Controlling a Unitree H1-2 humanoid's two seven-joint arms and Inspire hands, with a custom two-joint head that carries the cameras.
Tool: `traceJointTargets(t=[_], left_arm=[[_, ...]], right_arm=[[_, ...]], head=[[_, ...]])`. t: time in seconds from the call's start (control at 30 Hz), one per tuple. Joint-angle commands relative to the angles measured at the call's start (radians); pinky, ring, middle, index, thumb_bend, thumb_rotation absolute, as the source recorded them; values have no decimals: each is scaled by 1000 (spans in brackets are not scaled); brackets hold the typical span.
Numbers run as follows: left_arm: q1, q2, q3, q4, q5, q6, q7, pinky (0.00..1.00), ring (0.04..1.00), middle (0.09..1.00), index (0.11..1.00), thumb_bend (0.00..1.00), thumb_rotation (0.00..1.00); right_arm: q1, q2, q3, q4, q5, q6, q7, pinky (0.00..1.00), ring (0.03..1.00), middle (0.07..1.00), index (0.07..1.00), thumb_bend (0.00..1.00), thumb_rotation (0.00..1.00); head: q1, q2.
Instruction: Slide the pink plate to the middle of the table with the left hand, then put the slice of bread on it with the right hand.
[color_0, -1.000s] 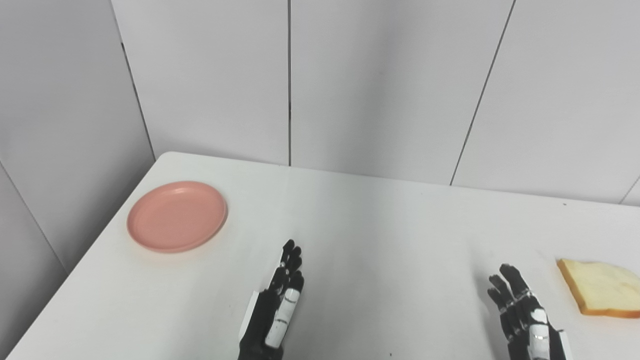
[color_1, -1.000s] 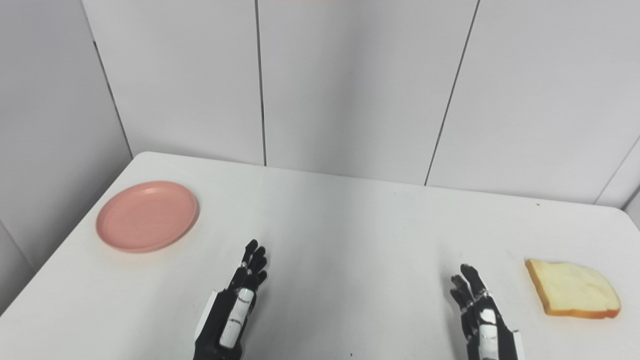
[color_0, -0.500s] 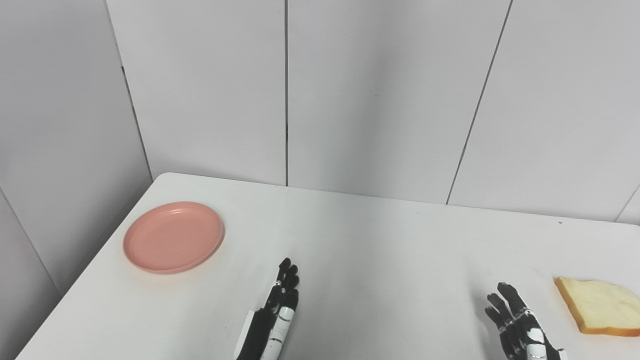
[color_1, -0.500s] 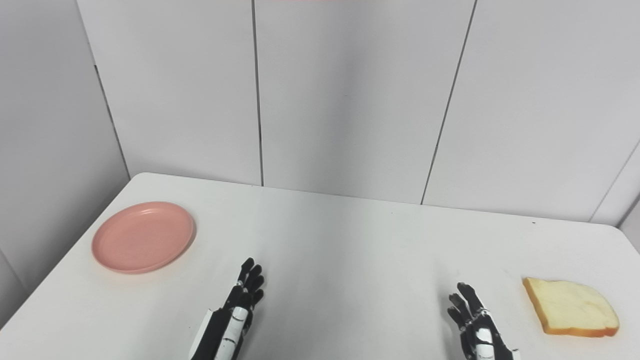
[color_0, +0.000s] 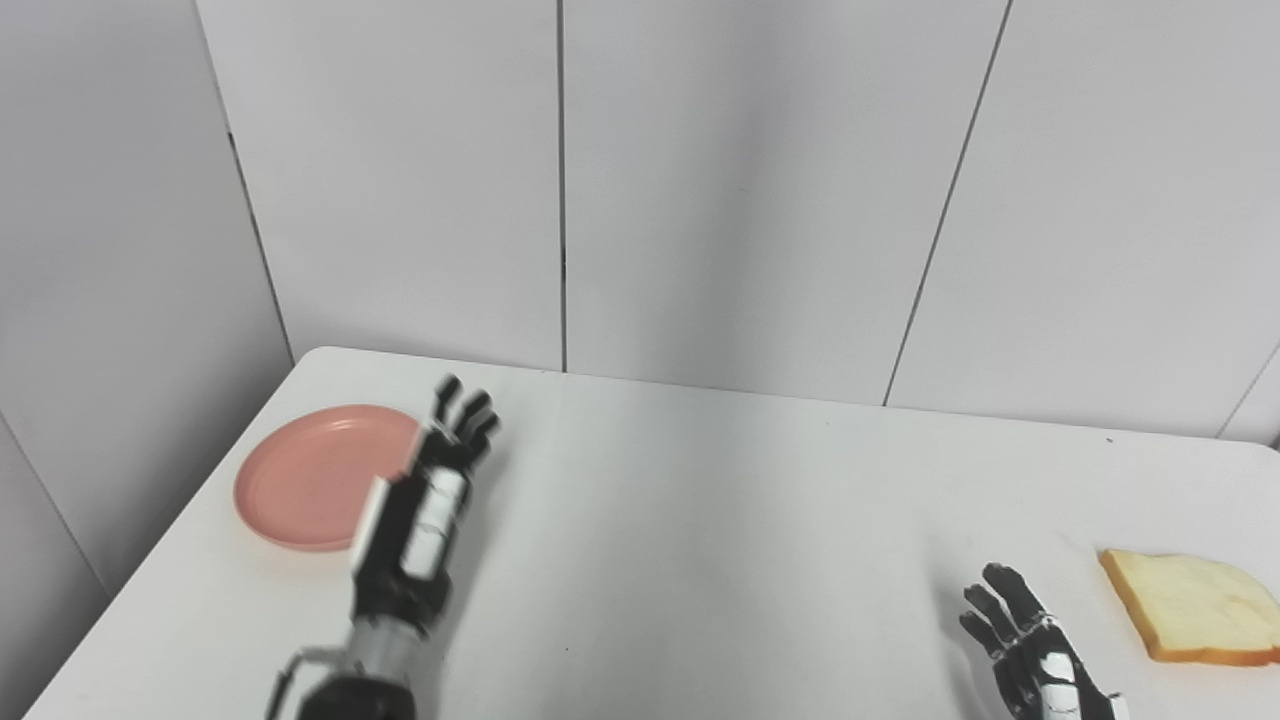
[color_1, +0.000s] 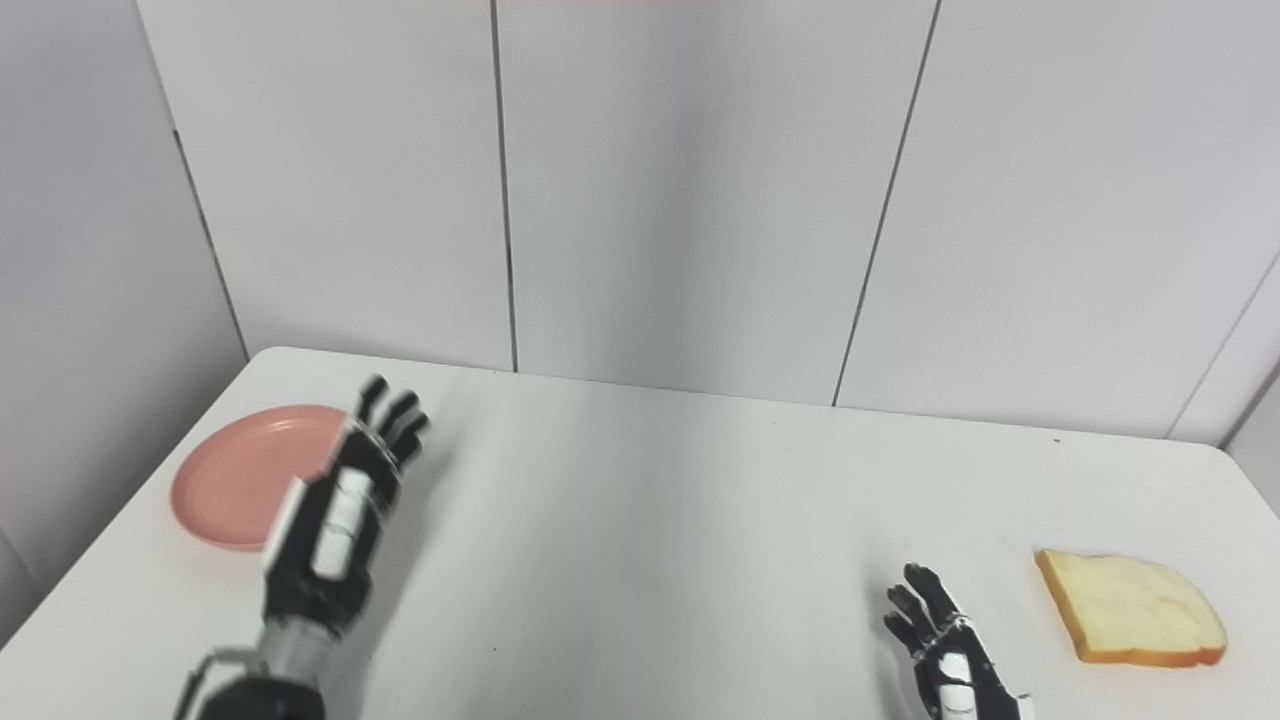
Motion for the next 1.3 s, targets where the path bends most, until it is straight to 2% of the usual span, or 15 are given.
traceJointTargets(t=[0.0,0.13,0.2,0.4,0.43,0.57,0.7,0.8,0.9,1.0,1.17,1.27], left_arm=[[-71,24,17,-33,-27,8,-4,891,888,905,943,880,768],[-136,83,49,-36,-59,60,-8,911,915,924,943,860,796],[-158,102,65,-21,-71,61,-11,928,922,921,944,854,799],[-230,158,131,76,-88,36,4,880,882,900,911,906,783],[-239,164,141,91,-93,31,3,862,876,891,874,925,765],[-264,211,158,155,-72,-9,-13,819,867,884,846,955,794],[-304,261,176,266,-51,-57,-3,765,838,855,820,935,809],[-345,285,202,388,-72,-118,-6,694,791,816,788,887,784],[-385,311,219,519,-85,-185,-19,674,778,815,784,893,782],[-420,336,233,641,-98,-241,-32,680,794,809,787,932,776],[-472,387,237,837,-105,-340,-61,738,826,830,805,912,782],[-491,401,234,915,-100,-381,-58,704,814,838,804,931,774]], right_arm=[[30,27,7,119,-1,-29,1,863,869,889,818,767,904],[30,26,6,119,1,-28,3,864,870,890,815,775,901],[28,25,6,123,-1,-30,2,863,870,888,814,777,902],[25,25,2,128,0,-28,-1,870,867,877,810,780,898],[25,24,3,127,0,-27,-1,872,869,879,812,781,904],[28,23,3,121,5,-21,-2,870,866,877,810,782,903],[28,20,2,125,3,-22,0,876,869,871,812,788,905],[30,19,0,122,-2,-20,-3,869,867,866,817,784,909],[33,18,1,118,6,-17,0,871,870,868,819,781,907],[34,16,0,118,10,-17,2,867,867,864,814,780,899],[35,15,2,117,8,-19,2,856,864,863,819,767,899],[35,15,1,118,13,-20,5,856,865,864,825,768,894]], head=[[0,1],[4,1],[7,-2],[11,-2],[11,-2],[10,1],[11,3],[12,5],[12,6],[12,9],[12,9],[11,11]])
